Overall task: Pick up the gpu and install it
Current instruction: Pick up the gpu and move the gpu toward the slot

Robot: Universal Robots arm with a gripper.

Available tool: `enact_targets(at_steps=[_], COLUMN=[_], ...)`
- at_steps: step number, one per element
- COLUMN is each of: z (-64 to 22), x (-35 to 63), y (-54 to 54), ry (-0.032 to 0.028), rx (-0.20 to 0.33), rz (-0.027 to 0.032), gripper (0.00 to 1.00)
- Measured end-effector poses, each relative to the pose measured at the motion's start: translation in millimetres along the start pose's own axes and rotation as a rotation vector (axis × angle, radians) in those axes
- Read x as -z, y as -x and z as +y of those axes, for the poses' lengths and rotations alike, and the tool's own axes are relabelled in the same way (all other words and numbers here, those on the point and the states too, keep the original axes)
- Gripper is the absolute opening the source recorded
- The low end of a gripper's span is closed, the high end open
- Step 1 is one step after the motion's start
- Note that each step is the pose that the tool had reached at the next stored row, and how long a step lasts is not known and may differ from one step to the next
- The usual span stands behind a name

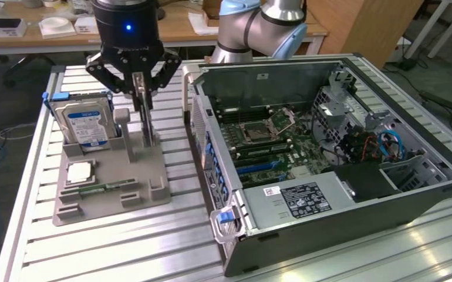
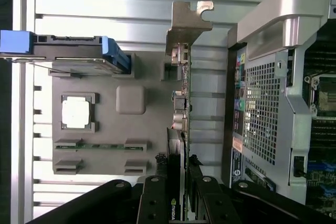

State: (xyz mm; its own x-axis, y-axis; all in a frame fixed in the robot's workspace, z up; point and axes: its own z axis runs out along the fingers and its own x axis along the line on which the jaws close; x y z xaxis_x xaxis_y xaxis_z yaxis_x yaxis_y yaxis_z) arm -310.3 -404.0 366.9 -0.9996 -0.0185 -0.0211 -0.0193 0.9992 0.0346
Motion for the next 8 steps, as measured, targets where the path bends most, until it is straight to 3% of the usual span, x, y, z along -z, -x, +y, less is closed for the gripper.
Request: enact_targets(at_steps=[8], z=[0.6], x=[16.1], y=[0.3], ry=[0.0], rx=[0.0], rz=[0.0], gripper=[0.26])
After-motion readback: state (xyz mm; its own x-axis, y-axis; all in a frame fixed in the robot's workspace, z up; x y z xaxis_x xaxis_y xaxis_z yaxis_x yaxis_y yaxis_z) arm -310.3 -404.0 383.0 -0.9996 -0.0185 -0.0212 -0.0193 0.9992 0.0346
